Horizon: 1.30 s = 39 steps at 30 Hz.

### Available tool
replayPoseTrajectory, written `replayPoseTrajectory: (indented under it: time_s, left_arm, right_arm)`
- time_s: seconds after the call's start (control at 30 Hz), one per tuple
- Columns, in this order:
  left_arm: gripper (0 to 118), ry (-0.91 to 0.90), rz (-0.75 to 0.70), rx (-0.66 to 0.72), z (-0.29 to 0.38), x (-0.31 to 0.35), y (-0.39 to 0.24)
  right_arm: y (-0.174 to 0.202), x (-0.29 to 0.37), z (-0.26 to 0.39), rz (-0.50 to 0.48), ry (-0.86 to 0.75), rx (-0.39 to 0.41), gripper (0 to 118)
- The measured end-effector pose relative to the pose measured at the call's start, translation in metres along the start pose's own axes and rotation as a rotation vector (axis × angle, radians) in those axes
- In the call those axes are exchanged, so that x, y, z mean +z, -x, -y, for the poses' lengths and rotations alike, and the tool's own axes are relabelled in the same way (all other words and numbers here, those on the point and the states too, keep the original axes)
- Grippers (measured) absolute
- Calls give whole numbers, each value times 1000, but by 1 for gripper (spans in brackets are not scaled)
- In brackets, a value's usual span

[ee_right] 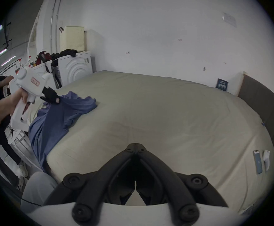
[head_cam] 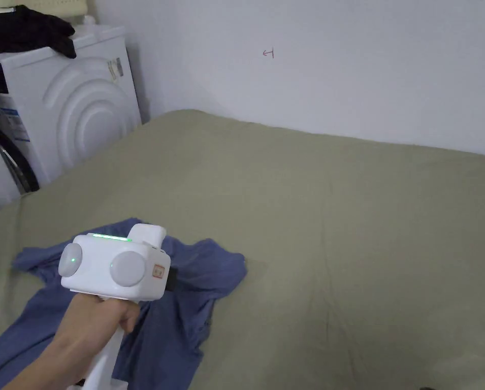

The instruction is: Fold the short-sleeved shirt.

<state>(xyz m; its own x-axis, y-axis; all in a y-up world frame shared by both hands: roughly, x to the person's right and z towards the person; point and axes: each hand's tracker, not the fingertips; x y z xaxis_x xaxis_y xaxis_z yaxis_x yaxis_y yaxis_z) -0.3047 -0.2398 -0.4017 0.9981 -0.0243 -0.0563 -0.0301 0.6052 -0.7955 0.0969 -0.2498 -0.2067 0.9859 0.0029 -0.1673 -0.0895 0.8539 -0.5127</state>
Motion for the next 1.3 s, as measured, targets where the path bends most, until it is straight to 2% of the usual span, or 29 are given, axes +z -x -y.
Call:
replayPoseTrajectory:
  time_s: [0.07,0.2,0.4,0.6,0.77,0.93,0.97,1.0,1.03,1.07,1.1,1.3]
  left_arm:
    - [0,-48,17,-41,-11,17,-28]
    - [0,-117,145,-103,-39,45,-98]
    - [0,-207,349,-239,-76,83,-241]
    - [0,-216,533,-375,-75,98,-371]
    - [0,-89,597,-447,-53,42,-453]
    - [3,70,545,-458,-3,-41,-492]
    - [15,89,523,-447,8,-53,-493]
    - [60,97,515,-446,13,-58,-491]
    - [97,99,501,-444,19,-63,-487]
    - [115,96,518,-432,22,-63,-479]
    - [118,76,533,-413,25,-53,-470]
    - [118,-124,508,-257,22,32,-377]
  right_arm:
    - [-15,16,2,31,-12,-17,1]
    - [-40,45,1,98,-49,-49,1]
    - [-77,80,3,200,-88,-89,1]
    - [-110,97,10,292,-88,-144,1]
    - [-131,99,19,342,-66,-172,1]
    - [-148,89,27,369,-21,-185,1]
    - [-151,87,28,371,-14,-187,1]
    - [-153,85,28,371,-7,-187,1]
    - [-156,83,29,370,-3,-187,1]
    - [-157,81,30,369,-2,-186,1]
    - [-158,79,29,371,0,-185,1]
    - [-148,84,19,354,-44,-191,1]
